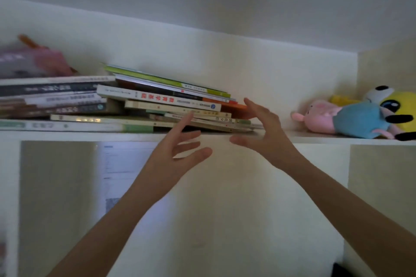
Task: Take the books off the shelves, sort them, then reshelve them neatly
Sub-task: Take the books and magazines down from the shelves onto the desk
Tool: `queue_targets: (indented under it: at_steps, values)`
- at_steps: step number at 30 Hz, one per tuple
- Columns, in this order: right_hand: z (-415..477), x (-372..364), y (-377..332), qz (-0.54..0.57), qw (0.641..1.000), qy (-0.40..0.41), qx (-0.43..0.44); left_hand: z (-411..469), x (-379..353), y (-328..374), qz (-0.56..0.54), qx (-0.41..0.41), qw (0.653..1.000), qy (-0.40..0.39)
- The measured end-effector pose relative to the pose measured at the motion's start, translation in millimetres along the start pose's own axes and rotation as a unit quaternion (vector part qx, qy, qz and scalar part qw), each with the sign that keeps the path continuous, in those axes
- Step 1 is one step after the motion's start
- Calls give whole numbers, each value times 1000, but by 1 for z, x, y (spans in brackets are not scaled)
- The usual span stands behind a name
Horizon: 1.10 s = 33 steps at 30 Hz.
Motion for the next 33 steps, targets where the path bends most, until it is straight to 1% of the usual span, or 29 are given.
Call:
queue_targets:
  at_steps: [3,5,6,9,10,13,15,17,19,22,25,27,30,33]
  values:
    - [45,-19,-18,-62,998,6,20,20,14,4,-38,8,999,27]
    - [65,-32,-27,-107,993,-4,44,32,18,4,-55,18,998,29]
    - [71,-37,-32,-108,993,-11,54,37,19,2,-62,24,997,31]
    - [77,-37,-38,-63,995,-17,73,45,22,-7,-77,40,995,43]
    - [77,-35,-38,-70,994,-10,81,46,22,-9,-82,42,995,48]
    - [74,-27,-42,-148,981,37,118,48,18,-9,-85,34,994,57]
    - [73,-24,-45,-192,971,45,138,52,12,-8,-101,40,993,51]
    - [71,-22,-47,-214,963,53,156,56,8,-7,-121,55,990,49]
    - [65,-19,-49,-222,951,88,195,58,7,-4,-126,64,989,46]
    - [49,-14,-58,-241,919,159,268,53,4,6,-118,64,990,44]
    - [24,-7,-74,-262,886,234,302,49,-2,19,-128,54,988,62]
    - [5,-5,-81,-268,872,274,305,48,-8,25,-130,45,987,81]
    - [-17,-9,-81,-258,879,291,277,41,-14,31,-125,34,985,111]
    - [-39,-16,-78,-242,885,296,264,33,-19,39,-166,8,975,147]
Point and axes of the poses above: each hand's wrist, its own z-axis towards the middle knuckle, its own x-axis out of the back of the hand, y = z × x, the point moved 5 cm from there along z, towards the middle knuckle, and after that the axes turned 13 degrees about -x, right-handed, at the moved point
